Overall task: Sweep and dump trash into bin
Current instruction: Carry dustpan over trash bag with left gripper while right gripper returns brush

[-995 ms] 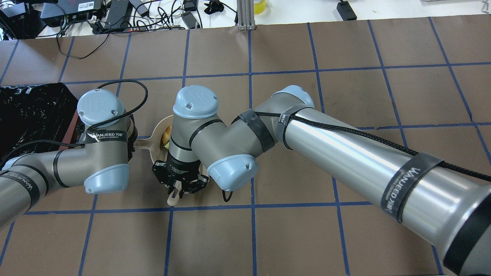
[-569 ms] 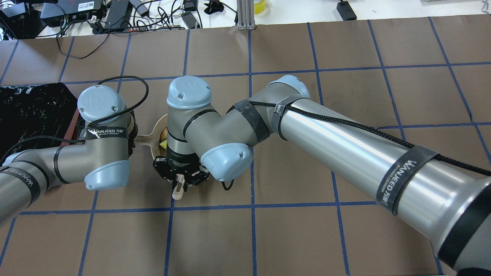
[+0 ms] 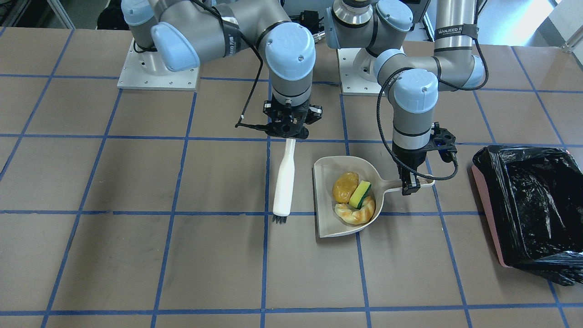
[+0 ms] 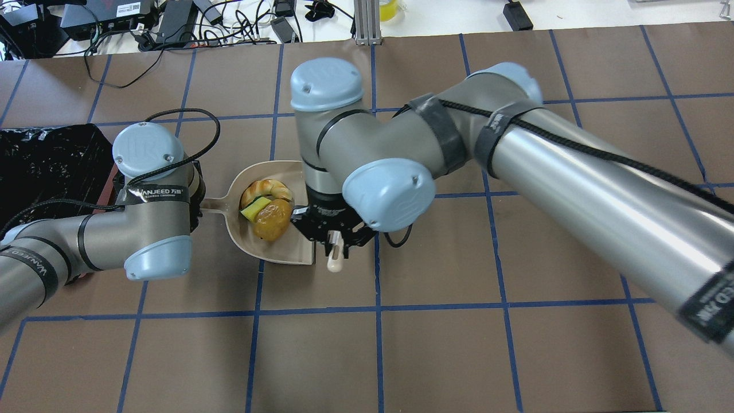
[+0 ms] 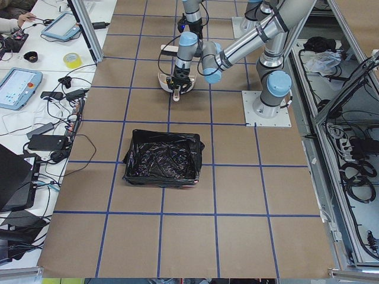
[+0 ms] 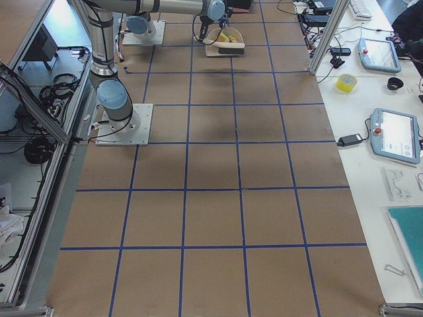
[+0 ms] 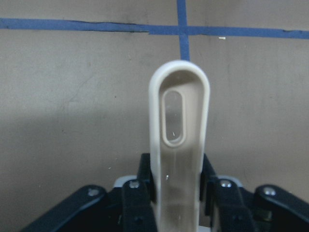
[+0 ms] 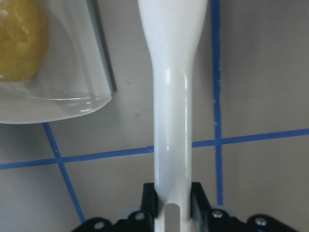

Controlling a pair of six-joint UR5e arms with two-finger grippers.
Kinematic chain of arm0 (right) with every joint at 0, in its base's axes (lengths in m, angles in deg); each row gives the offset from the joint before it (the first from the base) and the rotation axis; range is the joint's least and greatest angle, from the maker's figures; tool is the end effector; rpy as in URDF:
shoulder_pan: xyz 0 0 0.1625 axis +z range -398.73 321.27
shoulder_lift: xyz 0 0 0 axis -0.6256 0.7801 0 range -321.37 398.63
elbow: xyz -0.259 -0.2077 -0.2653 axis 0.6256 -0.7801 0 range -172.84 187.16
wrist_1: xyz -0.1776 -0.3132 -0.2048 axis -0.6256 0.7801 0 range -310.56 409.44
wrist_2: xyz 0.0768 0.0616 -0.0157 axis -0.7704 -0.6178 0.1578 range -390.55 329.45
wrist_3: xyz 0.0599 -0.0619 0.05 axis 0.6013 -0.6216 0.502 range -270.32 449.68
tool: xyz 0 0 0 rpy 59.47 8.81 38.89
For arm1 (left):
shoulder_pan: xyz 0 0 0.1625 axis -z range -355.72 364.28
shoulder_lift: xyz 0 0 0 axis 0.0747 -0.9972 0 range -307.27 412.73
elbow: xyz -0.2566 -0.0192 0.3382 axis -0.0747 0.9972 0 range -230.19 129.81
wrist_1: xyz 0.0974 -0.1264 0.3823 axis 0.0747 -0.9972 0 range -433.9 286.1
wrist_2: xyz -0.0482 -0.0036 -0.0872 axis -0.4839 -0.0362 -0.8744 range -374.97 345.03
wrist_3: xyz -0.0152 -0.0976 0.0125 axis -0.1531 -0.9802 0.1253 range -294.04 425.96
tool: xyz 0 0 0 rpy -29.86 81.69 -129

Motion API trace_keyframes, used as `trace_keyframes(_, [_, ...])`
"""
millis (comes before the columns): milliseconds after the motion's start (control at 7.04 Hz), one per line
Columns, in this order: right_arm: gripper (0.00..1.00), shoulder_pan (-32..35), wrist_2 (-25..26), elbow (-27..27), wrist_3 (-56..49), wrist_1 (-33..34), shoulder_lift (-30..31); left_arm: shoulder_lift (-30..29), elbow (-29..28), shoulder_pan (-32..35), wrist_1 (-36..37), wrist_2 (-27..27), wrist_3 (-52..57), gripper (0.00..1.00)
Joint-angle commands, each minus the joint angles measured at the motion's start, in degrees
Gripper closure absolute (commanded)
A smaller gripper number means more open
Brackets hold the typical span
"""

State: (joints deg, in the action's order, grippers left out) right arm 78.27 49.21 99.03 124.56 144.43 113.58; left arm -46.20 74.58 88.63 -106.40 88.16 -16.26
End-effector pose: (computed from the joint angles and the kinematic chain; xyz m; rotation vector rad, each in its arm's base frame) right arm 0.3900 -0.4330 0.3421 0.2393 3.0585 0.4164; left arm -0.0639 -0.4781 0.2410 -2.1602 2.1801 -0.5101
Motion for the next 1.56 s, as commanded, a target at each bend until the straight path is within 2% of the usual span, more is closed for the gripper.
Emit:
trace_keyframes(0, [1.0, -11.74, 2.76, 0.67, -10.47, -9.61, 4.85, 0.93, -1.19, -0.59, -2.45, -5.08, 0.04, 1.0])
trace_keyframes(142, [1.0, -16.49, 6.41, 0.76, -14.71, -10.34, 4.77, 1.46, -4.24, -0.77, -6.39, -5.91, -0.3, 1.0])
trace_keyframes(284, [1.0, -22.89, 11.24, 1.2, -25.28, -10.17, 4.86, 2.24, -10.62, -2.07, -15.74, -7.22, -0.22, 1.0])
trace_keyframes(569, [1.0, -36.34, 13.73, 1.2, -43.22, -8.16, 3.2, 2.08, -26.08, -10.56, -32.28, -13.7, 3.36, 1.0])
trace_keyframes(711, [1.0, -40.49, 16.01, 1.2, -48.18, -3.97, 0.32, 1.03, -29.72, -16.96, -33.84, -17.83, 10.17, 1.0])
trace_keyframes(853, [1.0, -42.97, 16.47, 1.2, -52.06, -0.8, -1.28, 0.33, -31.15, -22.34, -33.24, -18.22, 19.55, 1.0])
trace_keyframes(1137, [1.0, -48.5, 16.21, 1.03, -55.07, 6.66, -5.66, -0.29, -31.6, -30.0, -31.32, -18.22, 26.64, 1.0])
trace_keyframes(1421, [1.0, -49.5, 15.59, 1.2, -56.4, 8.37, -8.13, -1.96, -33.87, -36.24, -29.72, -18.31, 35.94, 1.0])
